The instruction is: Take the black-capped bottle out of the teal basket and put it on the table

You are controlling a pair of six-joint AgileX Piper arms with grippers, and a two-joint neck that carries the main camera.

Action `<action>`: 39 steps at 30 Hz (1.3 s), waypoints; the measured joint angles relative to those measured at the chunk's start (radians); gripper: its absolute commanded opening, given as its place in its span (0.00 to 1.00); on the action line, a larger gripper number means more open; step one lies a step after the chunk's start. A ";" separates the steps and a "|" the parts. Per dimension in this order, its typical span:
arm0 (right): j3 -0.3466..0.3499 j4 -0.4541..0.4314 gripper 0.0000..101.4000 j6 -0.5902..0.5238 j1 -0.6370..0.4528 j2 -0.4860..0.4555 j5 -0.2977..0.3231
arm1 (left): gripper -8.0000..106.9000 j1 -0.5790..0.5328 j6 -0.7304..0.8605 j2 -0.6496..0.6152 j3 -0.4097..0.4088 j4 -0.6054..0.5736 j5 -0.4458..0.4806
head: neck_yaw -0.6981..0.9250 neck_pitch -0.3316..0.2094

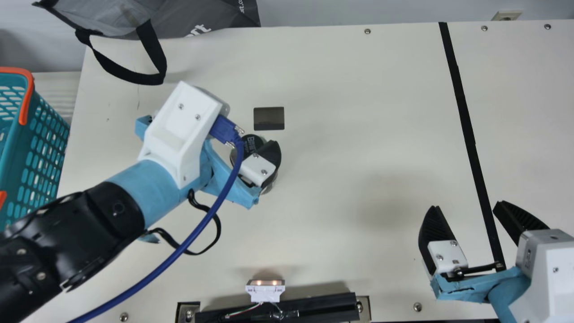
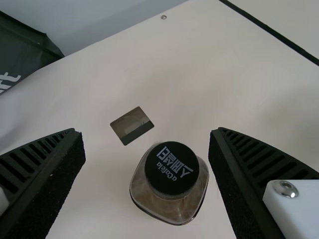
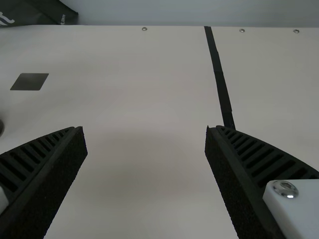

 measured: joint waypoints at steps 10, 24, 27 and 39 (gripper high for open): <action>0.000 0.000 0.90 0.000 0.000 0.000 0.000 | 1.00 0.041 0.032 -0.038 0.021 -0.031 0.002 | 0.000 0.000; 0.000 0.000 0.90 0.000 0.000 0.000 0.000 | 1.00 0.135 0.091 -0.092 0.069 -0.060 -0.013 | 0.000 0.000; 0.000 0.000 0.90 0.000 0.000 0.000 0.000 | 1.00 0.156 0.095 -0.103 0.085 -0.062 -0.017 | 0.000 0.000; 0.000 0.000 0.90 0.000 0.000 0.000 0.001 | 1.00 0.255 0.107 -0.158 0.152 -0.047 -0.040 | 0.000 0.000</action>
